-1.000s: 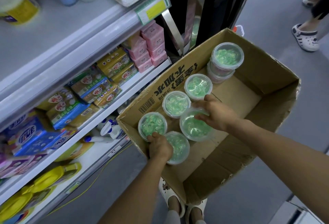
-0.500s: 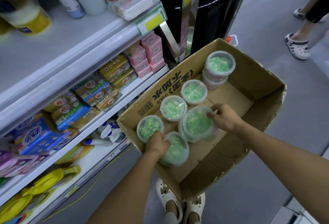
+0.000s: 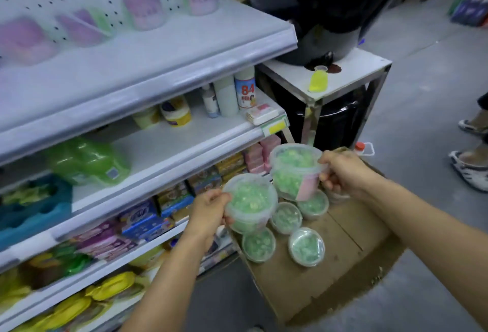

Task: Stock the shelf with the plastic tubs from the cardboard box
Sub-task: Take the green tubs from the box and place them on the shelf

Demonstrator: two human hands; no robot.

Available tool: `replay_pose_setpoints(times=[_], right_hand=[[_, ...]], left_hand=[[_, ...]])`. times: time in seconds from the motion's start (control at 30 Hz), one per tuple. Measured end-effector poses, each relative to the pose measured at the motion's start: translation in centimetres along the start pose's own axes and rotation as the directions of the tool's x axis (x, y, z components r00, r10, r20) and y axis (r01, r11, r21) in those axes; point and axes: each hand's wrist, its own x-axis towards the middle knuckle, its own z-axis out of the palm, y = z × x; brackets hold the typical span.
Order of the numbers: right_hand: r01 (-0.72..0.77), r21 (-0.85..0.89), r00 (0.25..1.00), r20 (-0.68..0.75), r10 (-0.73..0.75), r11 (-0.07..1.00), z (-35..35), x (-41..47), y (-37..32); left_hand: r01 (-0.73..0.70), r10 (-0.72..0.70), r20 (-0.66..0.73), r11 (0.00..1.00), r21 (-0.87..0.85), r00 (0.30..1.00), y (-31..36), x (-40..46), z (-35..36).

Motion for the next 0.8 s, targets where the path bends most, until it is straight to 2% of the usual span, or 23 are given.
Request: replay_pose_setpoints(times=[0.17, 0.4, 0.63, 0.8], right_hand=[[0.098, 0.060, 0.987, 0.125, -0.105, 0.993, 3.6, -3.7, -8.1], [0.251, 0.114, 0.924, 0.267, -0.273, 0.961, 10.0, -7.9, -17.9], [0.309, 0.248, 0.846, 0.369, -0.384, 0.918, 20.6, -9.8, -25.3], [0.287, 0.246, 0.820, 0.437, -0.370, 0.926, 29.1, -9.5, -27.7]], left_hand=[[-0.136, 0.127, -0.140, 0.989, -0.061, 0.982, 6.2, -2.8, -6.5], [-0.287, 0.243, -0.294, 0.951, -0.117, 0.925, 12.9, -5.8, -15.4], [-0.349, 0.267, -0.392, 0.924, -0.154, 0.880, 16.1, -6.5, -24.3], [-0.352, 0.258, -0.422, 0.921, -0.164, 0.869, 17.2, -6.4, -28.6]])
